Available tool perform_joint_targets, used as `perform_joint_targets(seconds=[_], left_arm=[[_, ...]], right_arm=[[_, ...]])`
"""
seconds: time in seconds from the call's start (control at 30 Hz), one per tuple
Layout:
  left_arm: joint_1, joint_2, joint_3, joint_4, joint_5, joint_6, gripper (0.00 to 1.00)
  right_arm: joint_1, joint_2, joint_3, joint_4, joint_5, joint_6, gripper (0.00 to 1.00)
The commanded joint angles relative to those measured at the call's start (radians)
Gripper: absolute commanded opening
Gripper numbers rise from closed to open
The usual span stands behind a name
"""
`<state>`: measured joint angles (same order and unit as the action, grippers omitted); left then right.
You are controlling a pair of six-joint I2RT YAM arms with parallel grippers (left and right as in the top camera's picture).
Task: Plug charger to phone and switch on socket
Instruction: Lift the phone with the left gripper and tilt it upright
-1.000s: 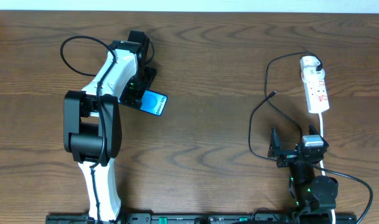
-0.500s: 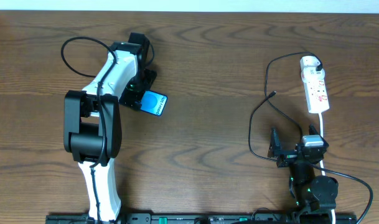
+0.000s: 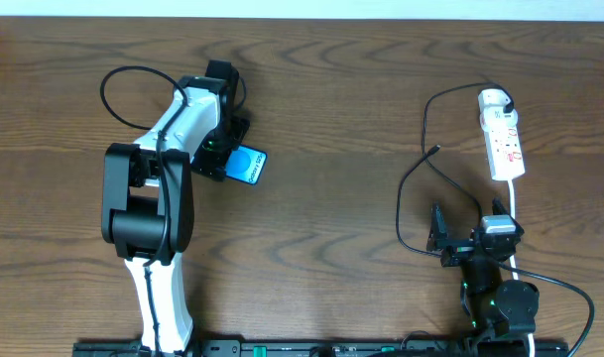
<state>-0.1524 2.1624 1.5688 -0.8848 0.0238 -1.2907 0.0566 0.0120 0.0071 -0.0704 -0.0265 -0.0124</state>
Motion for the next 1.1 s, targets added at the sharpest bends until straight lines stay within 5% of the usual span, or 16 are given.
perform_joint_targets(seconds=[0.0, 1.07], left_arm=[[0.002, 0.01, -0.017, 0.001, -0.016, -0.025, 0.98], [0.002, 0.01, -0.017, -0.014, 0.025, -0.031, 0.98]], right_arm=[[0.003, -0.006, -0.002, -0.005, 0.002, -0.011, 0.99], [0.003, -0.006, -0.002, -0.005, 0.001, -0.011, 0.99]])
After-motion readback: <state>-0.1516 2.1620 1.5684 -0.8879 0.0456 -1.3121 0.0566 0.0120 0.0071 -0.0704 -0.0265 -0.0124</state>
